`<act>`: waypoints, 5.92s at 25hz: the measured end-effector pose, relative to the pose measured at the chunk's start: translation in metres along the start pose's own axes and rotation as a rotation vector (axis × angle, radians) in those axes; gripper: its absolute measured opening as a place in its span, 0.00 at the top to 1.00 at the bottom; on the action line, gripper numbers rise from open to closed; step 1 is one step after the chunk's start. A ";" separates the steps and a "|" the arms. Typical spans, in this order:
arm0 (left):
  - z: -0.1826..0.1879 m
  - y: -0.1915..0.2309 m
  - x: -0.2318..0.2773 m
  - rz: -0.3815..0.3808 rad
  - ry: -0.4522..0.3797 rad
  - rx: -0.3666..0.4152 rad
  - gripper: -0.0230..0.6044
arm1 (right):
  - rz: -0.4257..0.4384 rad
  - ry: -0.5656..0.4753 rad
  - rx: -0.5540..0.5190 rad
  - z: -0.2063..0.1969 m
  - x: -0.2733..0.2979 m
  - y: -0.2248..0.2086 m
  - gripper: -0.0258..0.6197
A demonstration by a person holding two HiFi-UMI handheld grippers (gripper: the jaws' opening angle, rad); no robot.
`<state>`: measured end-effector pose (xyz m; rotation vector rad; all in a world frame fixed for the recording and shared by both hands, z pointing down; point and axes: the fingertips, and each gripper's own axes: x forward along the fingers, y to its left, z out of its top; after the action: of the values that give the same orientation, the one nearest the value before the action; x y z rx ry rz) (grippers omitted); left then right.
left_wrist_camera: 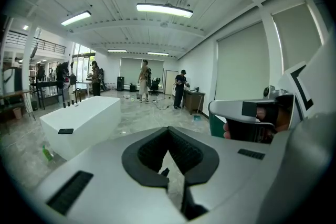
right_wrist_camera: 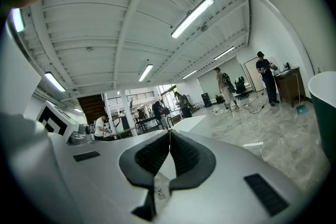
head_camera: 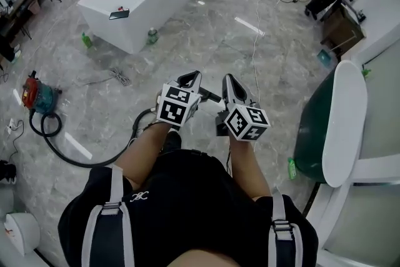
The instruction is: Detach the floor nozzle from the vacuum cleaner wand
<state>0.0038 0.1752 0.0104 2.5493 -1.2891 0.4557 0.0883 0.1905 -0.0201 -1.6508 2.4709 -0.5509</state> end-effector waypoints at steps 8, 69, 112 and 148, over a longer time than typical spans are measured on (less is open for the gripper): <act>0.035 0.068 0.067 -0.013 -0.018 0.018 0.95 | -0.021 -0.017 -0.018 0.026 0.090 -0.023 0.93; -0.819 0.191 0.528 -0.298 1.104 0.380 0.68 | -0.088 0.632 0.267 -0.631 0.315 -0.473 0.93; -0.596 0.144 0.458 -0.573 0.689 0.356 0.68 | 0.002 0.257 0.602 -0.507 0.324 -0.369 0.71; -0.584 0.116 0.353 -0.792 0.767 -0.039 0.84 | -0.255 0.601 0.722 -0.545 0.344 -0.318 0.78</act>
<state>0.0117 0.0560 0.6921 2.2156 -0.0137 1.0322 0.0665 -0.1041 0.6353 -1.6146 1.9321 -1.9324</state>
